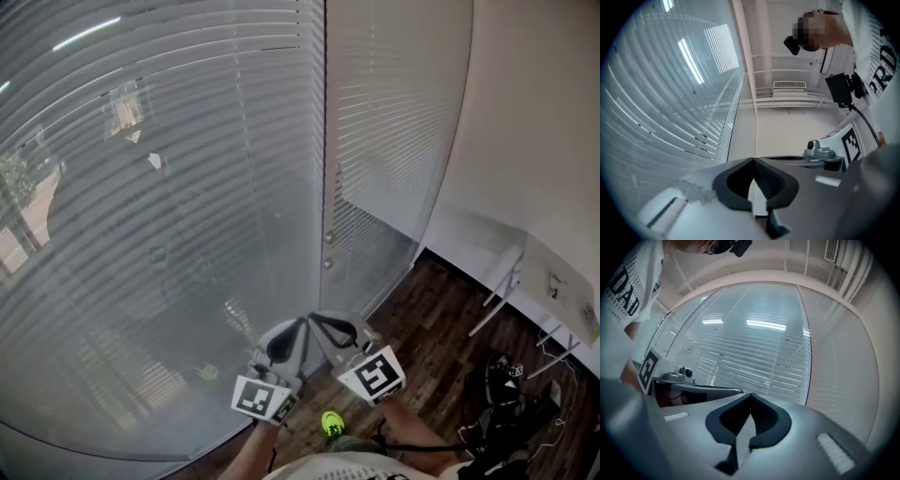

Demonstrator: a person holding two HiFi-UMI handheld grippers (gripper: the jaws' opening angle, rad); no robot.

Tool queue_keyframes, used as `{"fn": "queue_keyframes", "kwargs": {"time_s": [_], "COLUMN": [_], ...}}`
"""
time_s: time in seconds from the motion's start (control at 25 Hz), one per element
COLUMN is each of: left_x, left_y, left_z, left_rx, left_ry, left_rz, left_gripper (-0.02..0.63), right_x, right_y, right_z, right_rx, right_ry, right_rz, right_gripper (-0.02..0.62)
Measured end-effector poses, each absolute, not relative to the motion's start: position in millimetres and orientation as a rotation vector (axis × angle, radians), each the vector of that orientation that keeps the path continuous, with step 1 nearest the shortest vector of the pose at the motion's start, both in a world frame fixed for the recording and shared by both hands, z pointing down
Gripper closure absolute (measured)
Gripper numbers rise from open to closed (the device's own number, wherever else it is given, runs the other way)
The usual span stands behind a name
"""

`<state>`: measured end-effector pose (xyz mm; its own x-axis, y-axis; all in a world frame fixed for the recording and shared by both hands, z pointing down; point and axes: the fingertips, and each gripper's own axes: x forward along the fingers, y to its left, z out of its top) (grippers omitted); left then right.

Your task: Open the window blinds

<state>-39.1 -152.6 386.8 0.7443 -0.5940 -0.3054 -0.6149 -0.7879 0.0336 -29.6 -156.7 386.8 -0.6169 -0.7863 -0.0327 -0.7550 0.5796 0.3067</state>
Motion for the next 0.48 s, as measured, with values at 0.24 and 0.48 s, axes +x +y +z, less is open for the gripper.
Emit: {"fn": "queue_keyframes", "kwargs": {"time_s": [0.24, 0.48], "left_x": [-9, 16], "left_y": [-195, -228], "left_z": [384, 389], "left_rx": [-2.835, -2.82], "left_ry": [1.057, 1.098], "left_rz": [0.444, 0.44], "left_gripper": [0.615, 0.615], "right_x": [2, 24], "right_y": [-198, -232], "right_z": [382, 385], "right_rx": [1.307, 1.265], "right_ry": [-2.685, -2.699], "right_rz": [-0.469, -0.479], "right_gripper": [0.589, 0.589]}}
